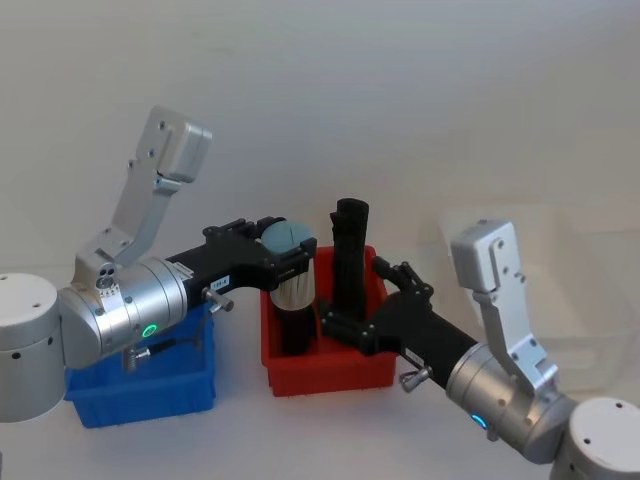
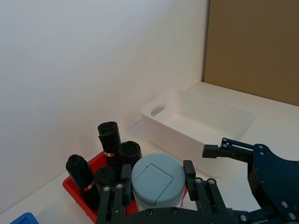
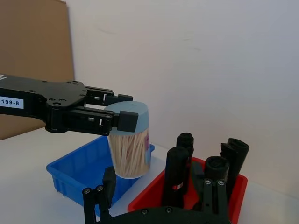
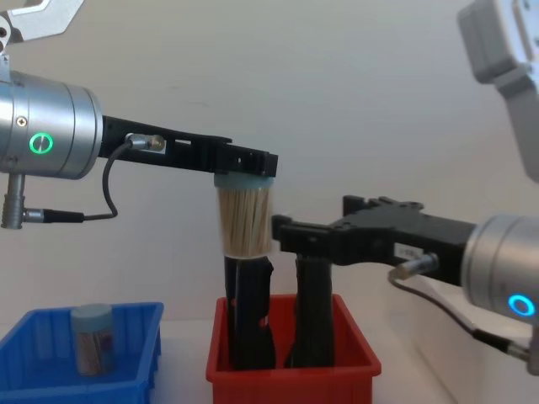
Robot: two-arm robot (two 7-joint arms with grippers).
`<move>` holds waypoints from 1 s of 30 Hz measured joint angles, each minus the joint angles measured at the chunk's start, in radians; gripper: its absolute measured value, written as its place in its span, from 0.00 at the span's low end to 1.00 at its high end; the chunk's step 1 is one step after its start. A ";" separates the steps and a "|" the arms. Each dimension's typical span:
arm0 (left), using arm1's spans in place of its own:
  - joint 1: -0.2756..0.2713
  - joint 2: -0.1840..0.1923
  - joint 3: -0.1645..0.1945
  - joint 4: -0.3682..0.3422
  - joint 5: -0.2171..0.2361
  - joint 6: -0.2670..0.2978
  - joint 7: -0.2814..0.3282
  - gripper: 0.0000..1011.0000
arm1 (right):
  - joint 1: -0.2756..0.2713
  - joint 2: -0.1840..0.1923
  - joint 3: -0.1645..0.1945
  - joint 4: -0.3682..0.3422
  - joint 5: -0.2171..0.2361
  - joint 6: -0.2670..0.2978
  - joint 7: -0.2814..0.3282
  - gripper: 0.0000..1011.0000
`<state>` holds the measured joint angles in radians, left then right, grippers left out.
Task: Pick the cotton swabs from the blue box and place them into the white box.
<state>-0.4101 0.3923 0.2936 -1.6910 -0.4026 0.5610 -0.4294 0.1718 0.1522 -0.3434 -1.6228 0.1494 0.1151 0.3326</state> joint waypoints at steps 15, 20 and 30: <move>0.000 0.000 0.000 0.000 0.000 0.000 0.000 0.66 | 0.074 -0.061 -0.027 0.095 -0.014 0.023 0.050 0.99; 0.000 0.000 0.000 0.000 0.000 0.000 0.000 0.66 | 0.095 -0.076 -0.033 0.125 -0.017 0.024 0.057 0.99; 0.000 0.000 0.000 0.000 0.000 0.000 0.000 0.66 | 0.129 -0.098 -0.037 0.176 -0.018 0.019 0.063 0.99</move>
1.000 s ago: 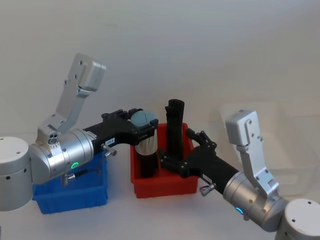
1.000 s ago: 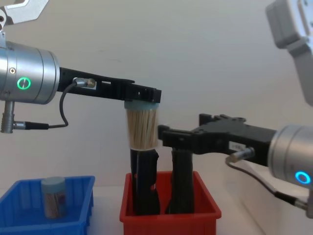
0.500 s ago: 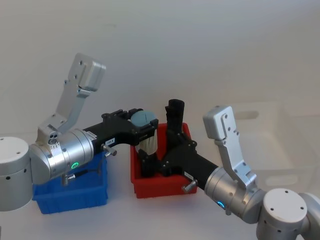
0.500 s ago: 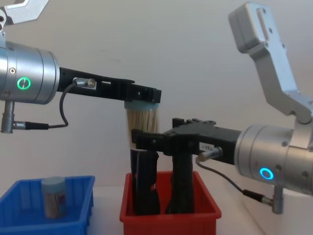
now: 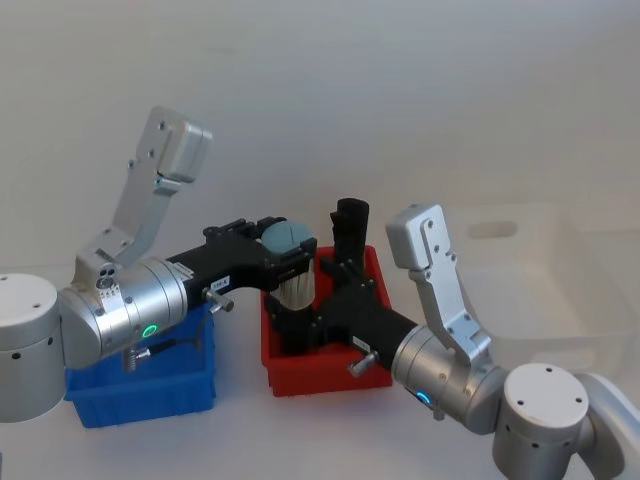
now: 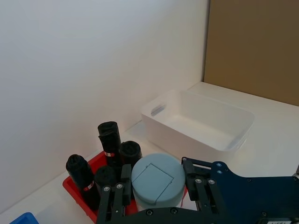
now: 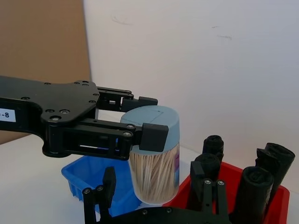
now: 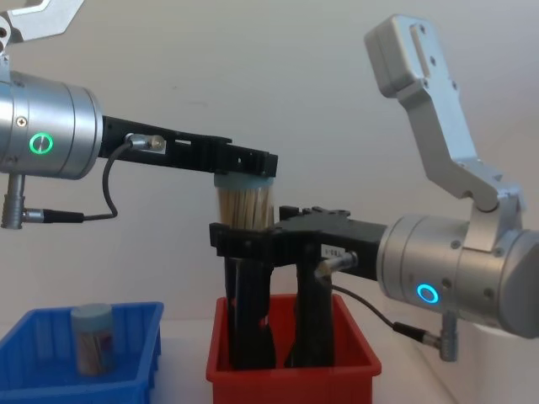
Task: Pick the cotton swabs from the blue box and place them into the white box.
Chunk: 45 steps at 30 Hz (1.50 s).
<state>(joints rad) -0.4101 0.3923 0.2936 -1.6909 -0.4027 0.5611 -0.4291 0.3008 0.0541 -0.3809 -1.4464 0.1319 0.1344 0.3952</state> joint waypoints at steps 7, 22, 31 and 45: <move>0.000 0.000 0.000 0.000 0.000 0.000 0.000 0.66 | 0.020 -0.011 -0.002 0.032 0.003 -0.006 0.006 0.91; 0.000 0.000 0.000 0.000 0.000 0.000 0.000 0.79 | 0.052 -0.029 -0.004 0.087 0.023 -0.021 0.021 0.62; 0.000 0.000 0.000 0.000 0.000 0.000 0.000 0.99 | 0.061 -0.032 -0.005 0.103 0.029 -0.029 0.025 0.62; 0.000 0.000 0.000 0.000 0.000 0.000 0.000 0.99 | 0.054 -0.024 -0.002 0.093 0.037 -0.034 -0.005 0.62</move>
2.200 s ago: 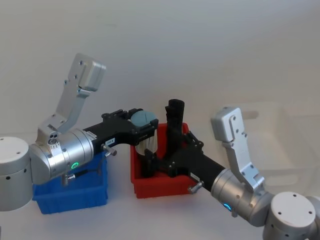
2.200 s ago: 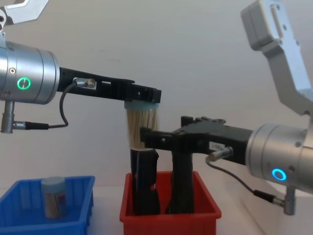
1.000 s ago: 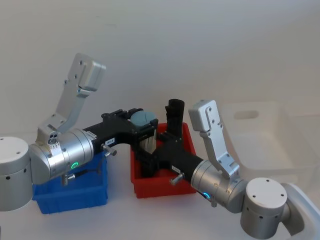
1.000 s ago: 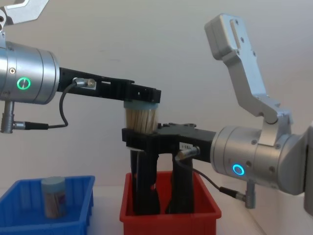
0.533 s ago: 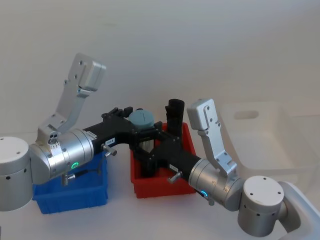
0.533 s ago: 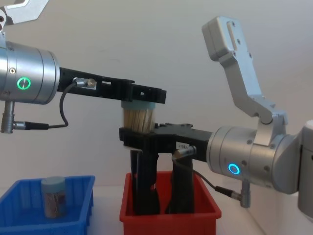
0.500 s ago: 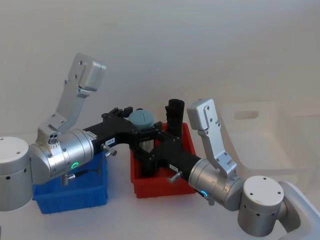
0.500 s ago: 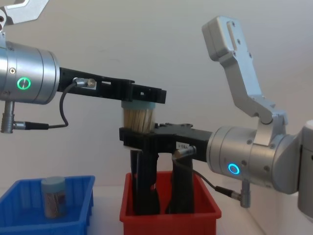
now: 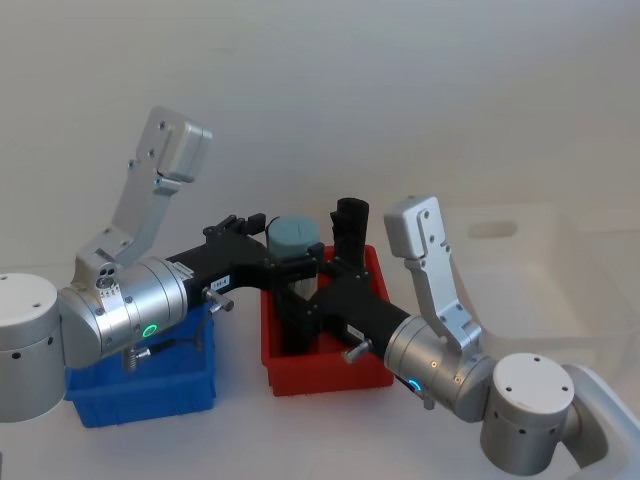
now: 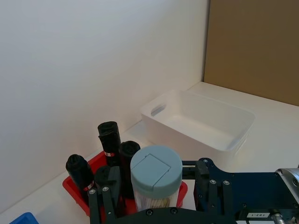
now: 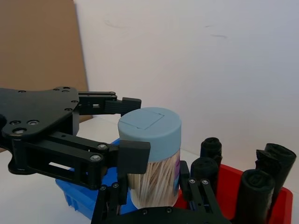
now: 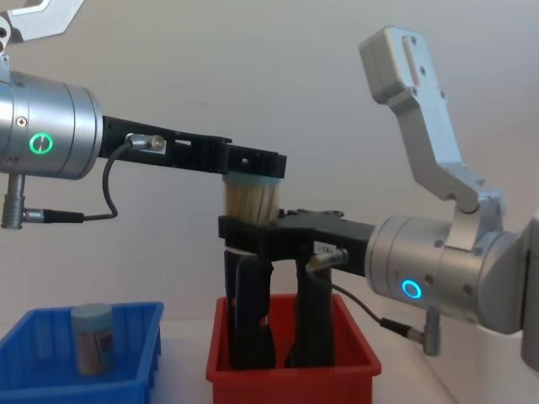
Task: Pick the cotton swabs from the blue box and place them into the white box.
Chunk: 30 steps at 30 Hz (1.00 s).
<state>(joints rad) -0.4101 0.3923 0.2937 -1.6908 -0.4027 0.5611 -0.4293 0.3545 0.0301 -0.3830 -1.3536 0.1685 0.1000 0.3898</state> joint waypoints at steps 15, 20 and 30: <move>0.000 0.000 0.000 0.000 0.000 0.000 0.000 0.99 | -0.060 0.047 0.029 -0.084 0.016 0.001 -0.128 0.62; 0.000 0.000 0.000 0.000 0.000 0.000 0.000 0.99 | -0.083 0.067 0.044 -0.117 0.026 0.001 -0.177 0.62; 0.000 0.000 0.000 0.000 0.000 0.000 0.000 0.99 | -0.133 0.119 0.088 -0.178 0.050 -0.007 -0.285 0.62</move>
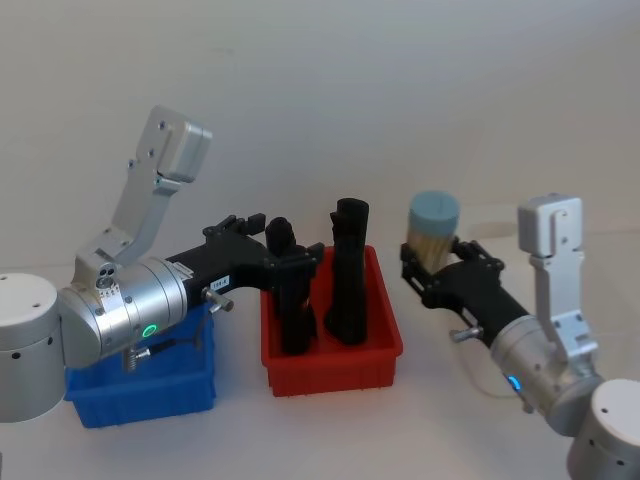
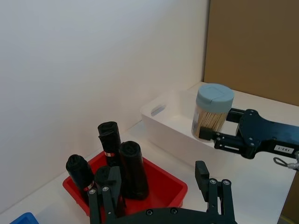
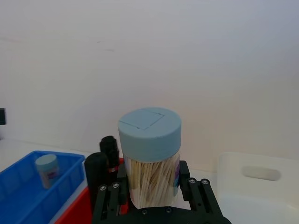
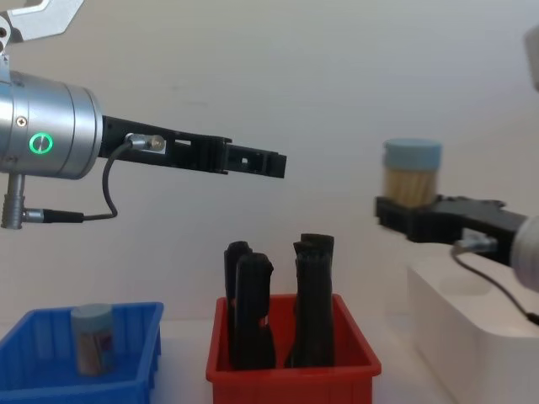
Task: Pick the cotton swabs from the blue box and place them into the white box.
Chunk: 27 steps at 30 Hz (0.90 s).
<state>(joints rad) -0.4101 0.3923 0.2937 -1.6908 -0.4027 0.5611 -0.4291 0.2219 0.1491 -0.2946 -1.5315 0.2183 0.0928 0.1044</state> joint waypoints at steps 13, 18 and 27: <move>0.000 0.000 0.000 0.000 0.000 0.000 0.000 0.99 | -0.025 0.063 0.073 -0.007 0.034 -0.002 -0.120 0.62; 0.000 0.000 0.000 0.000 0.000 0.000 0.000 0.99 | -0.003 0.071 0.092 0.031 0.042 0.014 -0.143 0.62; 0.000 0.000 0.000 0.000 0.000 0.000 0.000 0.99 | 0.060 0.068 0.114 0.145 0.050 0.048 -0.160 0.62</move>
<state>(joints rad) -0.4101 0.3923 0.2937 -1.6908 -0.4026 0.5611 -0.4292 0.2823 0.2172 -0.1804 -1.3865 0.2687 0.1412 -0.0555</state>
